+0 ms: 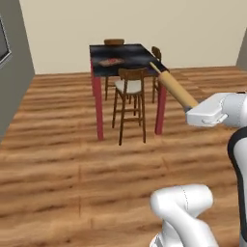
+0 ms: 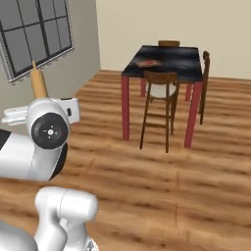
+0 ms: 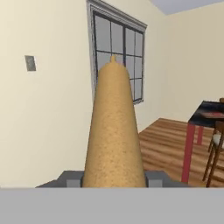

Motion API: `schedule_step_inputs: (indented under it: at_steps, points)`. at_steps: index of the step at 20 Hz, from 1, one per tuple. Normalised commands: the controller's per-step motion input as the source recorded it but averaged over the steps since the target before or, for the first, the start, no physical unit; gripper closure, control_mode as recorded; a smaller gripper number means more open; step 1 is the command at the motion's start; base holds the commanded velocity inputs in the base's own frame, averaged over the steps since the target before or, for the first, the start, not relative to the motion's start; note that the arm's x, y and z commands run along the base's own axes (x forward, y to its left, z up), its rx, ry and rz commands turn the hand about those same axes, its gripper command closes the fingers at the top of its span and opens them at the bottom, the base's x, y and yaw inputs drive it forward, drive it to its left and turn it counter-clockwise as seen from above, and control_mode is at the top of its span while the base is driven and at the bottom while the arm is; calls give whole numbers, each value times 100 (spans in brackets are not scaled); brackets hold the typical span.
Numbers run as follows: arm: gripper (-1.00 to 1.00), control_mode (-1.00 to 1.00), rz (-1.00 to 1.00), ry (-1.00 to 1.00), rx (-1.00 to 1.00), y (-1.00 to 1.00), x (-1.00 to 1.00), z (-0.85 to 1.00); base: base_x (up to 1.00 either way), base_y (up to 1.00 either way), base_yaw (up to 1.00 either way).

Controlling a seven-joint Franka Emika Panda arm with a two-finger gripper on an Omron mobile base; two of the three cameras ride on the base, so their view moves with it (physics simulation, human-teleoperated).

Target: Open the cabinet, retrieve the rolling pin, and place it next to the meat on the cutting board to prepare for tenderizing.

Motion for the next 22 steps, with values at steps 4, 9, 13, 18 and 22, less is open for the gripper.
schedule_step_inputs:
  at_steps: [4,9,13,18,22]
  points:
    - [100,100,0,0,0,0,0,0,94,0,20]
    - [100,100,0,0,0,0,0,0,99,0,12]
    - [100,100,0,0,0,0,0,0,98,0,3]
    - [100,100,0,0,0,0,0,0,93,6,-1]
    - [100,100,0,0,0,0,0,0,98,32,-10]
